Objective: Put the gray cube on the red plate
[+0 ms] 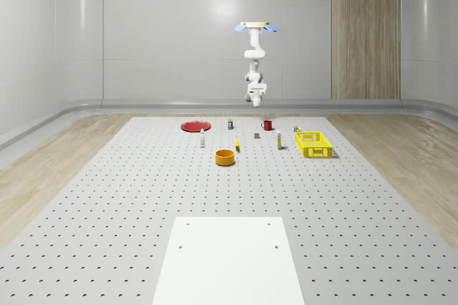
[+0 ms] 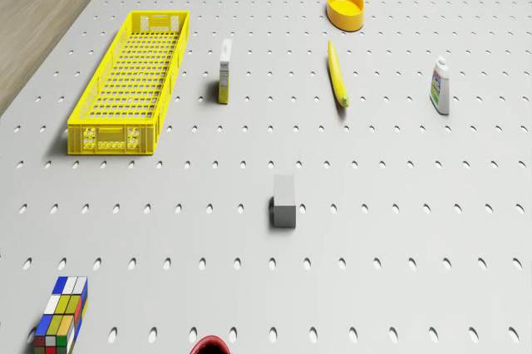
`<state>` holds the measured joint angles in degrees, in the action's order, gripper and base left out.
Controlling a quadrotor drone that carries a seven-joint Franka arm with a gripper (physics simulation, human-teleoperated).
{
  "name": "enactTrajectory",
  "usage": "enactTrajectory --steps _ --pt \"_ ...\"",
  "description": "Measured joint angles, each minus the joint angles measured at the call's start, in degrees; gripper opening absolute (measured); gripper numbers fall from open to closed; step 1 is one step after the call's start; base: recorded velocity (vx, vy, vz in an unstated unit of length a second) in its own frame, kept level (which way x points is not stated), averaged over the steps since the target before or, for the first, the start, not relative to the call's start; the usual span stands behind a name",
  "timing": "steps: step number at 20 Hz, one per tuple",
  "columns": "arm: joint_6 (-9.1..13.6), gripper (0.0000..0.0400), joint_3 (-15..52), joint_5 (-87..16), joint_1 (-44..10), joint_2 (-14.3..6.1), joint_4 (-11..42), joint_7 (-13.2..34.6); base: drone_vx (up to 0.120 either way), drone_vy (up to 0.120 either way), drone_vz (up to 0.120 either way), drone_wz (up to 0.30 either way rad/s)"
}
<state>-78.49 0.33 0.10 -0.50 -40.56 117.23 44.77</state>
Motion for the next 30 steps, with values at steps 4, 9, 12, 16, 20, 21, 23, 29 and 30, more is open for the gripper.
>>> enactTrajectory --steps 4,9,12,16,20,21,23,29,30 --pt "-0.17 0.04 0.07 -0.08 -0.03 -0.12 0.11 0.0 0.12 -0.12 0.0 0.0" --pt "-0.38 0.04 0.24 -0.31 -0.1 -0.27 0.26 0.03 0.12 -0.12 0.0 0.0" --pt "-0.51 0.04 0.44 -0.58 -0.17 -0.36 0.35 0.06 0.12 -0.12 0.0 0.0" --pt "-0.69 0.04 0.91 -1.23 -0.32 -0.48 0.48 0.14 0.12 0.0 0.0 0.0" --pt "-0.87 0.04 1.84 -2.53 -0.6 -0.61 0.63 0.31 0.12 0.0 0.0 0.0" --pt "-0.92 0.04 2.18 -3.01 -0.71 -0.65 0.68 0.37 0.12 0.0 0.0 0.0" --pt "-1.02 0.04 3.08 -4.27 -0.98 -0.73 0.8 0.54 0.12 0.0 0.0 0.0" --pt "-1.42 0.04 8.47 -11.87 -2.66 -1.11 1.81 1.56 0.12 0.0 -0.047 0.0" --pt "-1.52 0.04 9.98 -14.02 -3.14 -1.22 2.21 1.87 0.12 0.0 0.0 0.0"
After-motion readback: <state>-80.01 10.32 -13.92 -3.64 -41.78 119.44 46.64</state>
